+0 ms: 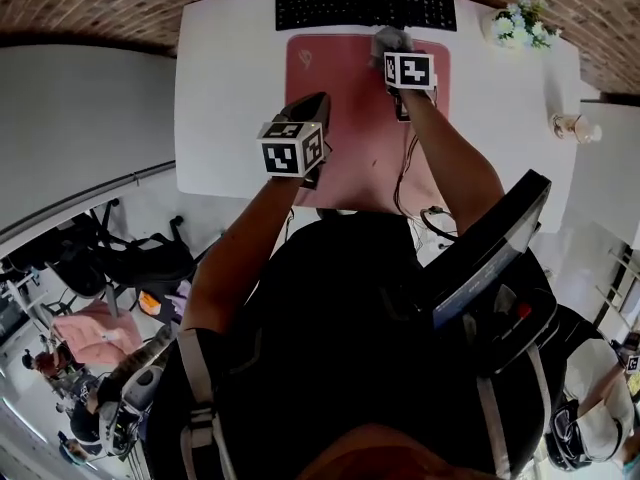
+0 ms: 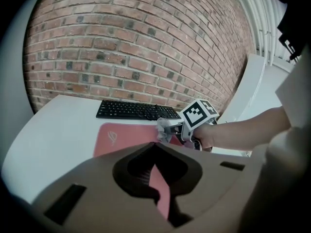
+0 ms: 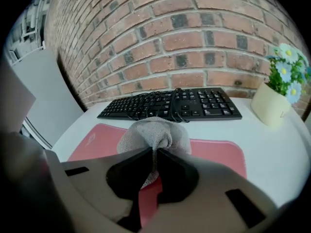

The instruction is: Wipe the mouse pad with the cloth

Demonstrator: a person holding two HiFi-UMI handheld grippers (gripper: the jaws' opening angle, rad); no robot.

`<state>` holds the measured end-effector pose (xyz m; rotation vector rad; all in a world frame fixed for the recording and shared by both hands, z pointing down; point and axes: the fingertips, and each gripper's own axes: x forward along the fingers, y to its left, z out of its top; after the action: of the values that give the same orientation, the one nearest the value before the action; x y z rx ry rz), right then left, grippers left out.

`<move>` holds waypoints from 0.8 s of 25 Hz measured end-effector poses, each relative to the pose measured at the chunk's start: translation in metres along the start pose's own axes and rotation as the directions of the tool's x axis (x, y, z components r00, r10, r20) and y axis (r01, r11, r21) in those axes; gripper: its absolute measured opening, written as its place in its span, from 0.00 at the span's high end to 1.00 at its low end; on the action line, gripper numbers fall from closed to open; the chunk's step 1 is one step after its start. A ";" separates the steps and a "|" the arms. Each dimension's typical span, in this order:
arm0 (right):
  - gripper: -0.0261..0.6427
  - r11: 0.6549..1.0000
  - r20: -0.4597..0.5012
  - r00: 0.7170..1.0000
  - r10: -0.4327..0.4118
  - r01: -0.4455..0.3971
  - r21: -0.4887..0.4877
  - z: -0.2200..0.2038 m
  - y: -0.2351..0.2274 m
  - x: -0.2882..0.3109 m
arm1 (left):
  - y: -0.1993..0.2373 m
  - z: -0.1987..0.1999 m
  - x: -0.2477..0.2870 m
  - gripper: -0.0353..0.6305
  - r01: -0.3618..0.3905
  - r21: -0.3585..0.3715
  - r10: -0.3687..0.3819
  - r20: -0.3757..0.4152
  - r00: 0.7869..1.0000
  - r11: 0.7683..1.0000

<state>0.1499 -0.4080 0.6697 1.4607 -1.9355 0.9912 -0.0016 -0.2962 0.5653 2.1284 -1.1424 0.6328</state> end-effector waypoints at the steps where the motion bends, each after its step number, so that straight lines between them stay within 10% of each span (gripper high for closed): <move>1: 0.91 1.000 0.001 1.000 -0.011 0.011 -0.008 -0.001 -0.007 -0.003 | -0.004 0.001 0.002 0.95 0.006 0.005 -0.006 -0.001 1.000 1.000; 20: 0.91 0.987 0.034 0.988 -0.151 0.149 0.060 -0.021 -0.100 -0.054 | -0.056 0.007 0.014 0.95 0.089 0.044 -0.090 0.005 0.996 0.995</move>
<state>0.2601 -0.3749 0.6659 1.6429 -1.8061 0.9639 0.0547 -0.2856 0.5526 2.2071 -1.0392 0.6148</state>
